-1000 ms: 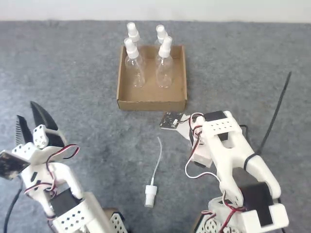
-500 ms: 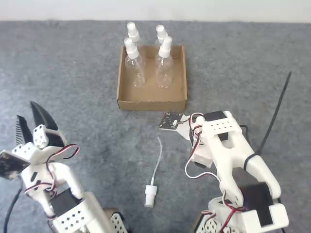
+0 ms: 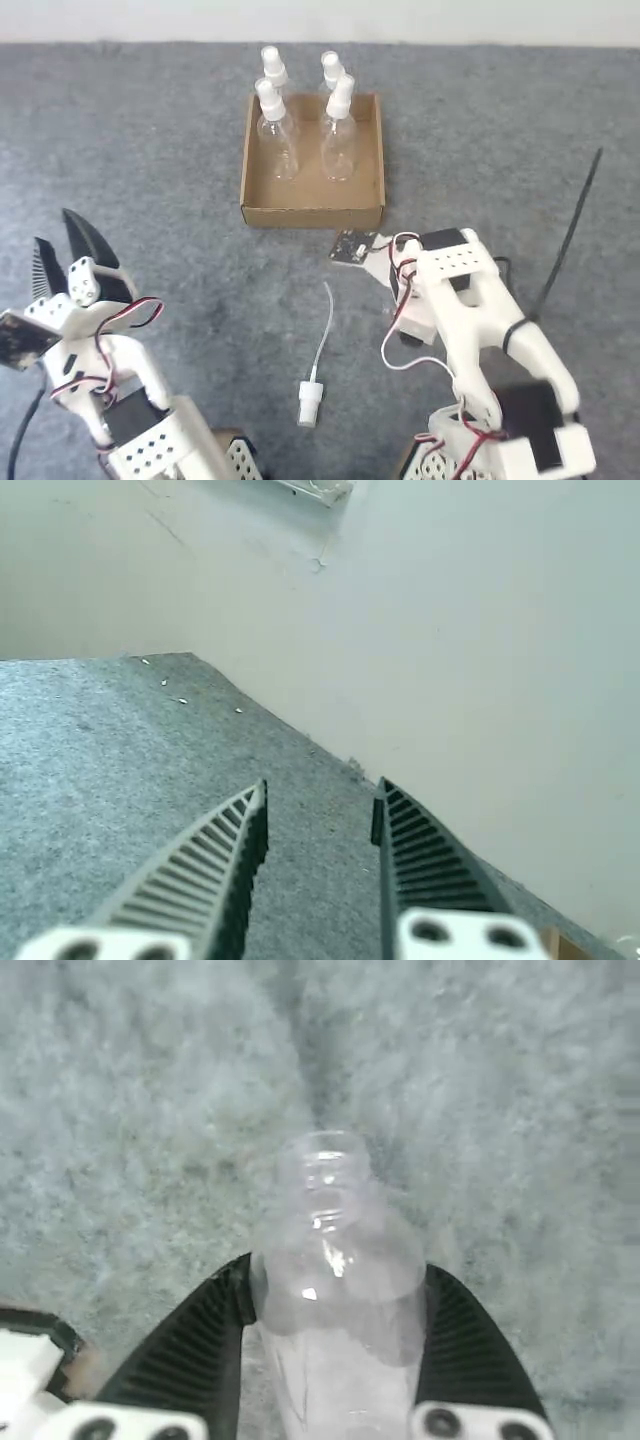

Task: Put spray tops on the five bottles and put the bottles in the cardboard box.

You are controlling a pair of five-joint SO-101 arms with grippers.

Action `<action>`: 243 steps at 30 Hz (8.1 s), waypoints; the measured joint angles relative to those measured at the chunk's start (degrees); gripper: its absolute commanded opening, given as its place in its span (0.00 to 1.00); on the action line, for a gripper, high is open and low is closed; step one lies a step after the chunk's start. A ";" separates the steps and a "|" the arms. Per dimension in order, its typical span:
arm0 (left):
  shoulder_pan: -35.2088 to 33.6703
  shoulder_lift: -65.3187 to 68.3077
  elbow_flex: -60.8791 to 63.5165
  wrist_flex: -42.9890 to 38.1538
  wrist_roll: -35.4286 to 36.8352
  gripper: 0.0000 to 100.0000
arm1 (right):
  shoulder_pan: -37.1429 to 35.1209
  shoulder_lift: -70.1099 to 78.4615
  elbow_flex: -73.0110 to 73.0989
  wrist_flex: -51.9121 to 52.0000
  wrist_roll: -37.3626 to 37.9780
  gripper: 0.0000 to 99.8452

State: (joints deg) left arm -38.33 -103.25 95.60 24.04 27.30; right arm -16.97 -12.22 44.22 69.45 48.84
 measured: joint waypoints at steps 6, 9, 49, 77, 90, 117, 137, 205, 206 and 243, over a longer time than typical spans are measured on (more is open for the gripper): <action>0.00 0.00 0.00 0.00 0.00 0.16 | -1.85 -8.70 0.00 3.96 -5.01 0.12; 0.00 0.00 0.00 0.00 0.00 0.16 | -3.96 -12.92 0.00 5.54 -8.09 0.12; 14.15 0.00 -6.07 16.88 -9.58 0.16 | -0.09 -35.08 4.40 -2.55 -37.36 0.12; 42.64 0.00 -16.44 41.41 -26.73 0.12 | 10.90 -35.08 7.38 -9.58 -44.66 0.12; 48.18 0.00 -16.44 43.25 -30.07 0.12 | 10.90 -35.08 7.38 -9.58 -44.66 0.12; 60.66 47.30 -29.54 42.02 -26.81 0.18 | 10.90 -35.08 7.91 -10.46 -44.66 0.12; 66.73 79.74 -35.78 34.73 -23.12 0.14 | 10.90 -34.99 9.93 -12.75 -44.66 0.12; 25.93 98.55 -61.36 37.36 -22.77 0.01 | 10.90 -34.99 9.93 -12.75 -44.22 0.12; 24.97 98.55 -61.80 37.36 -22.77 0.01 | 10.90 -34.99 9.93 -12.75 -44.22 0.12; -18.11 99.16 -67.87 40.26 -45.63 0.02 | 10.90 -34.99 10.02 -12.75 -44.22 0.12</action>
State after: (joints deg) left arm -56.44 -4.09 27.74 64.31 -18.33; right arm -6.07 -47.21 54.24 56.70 4.62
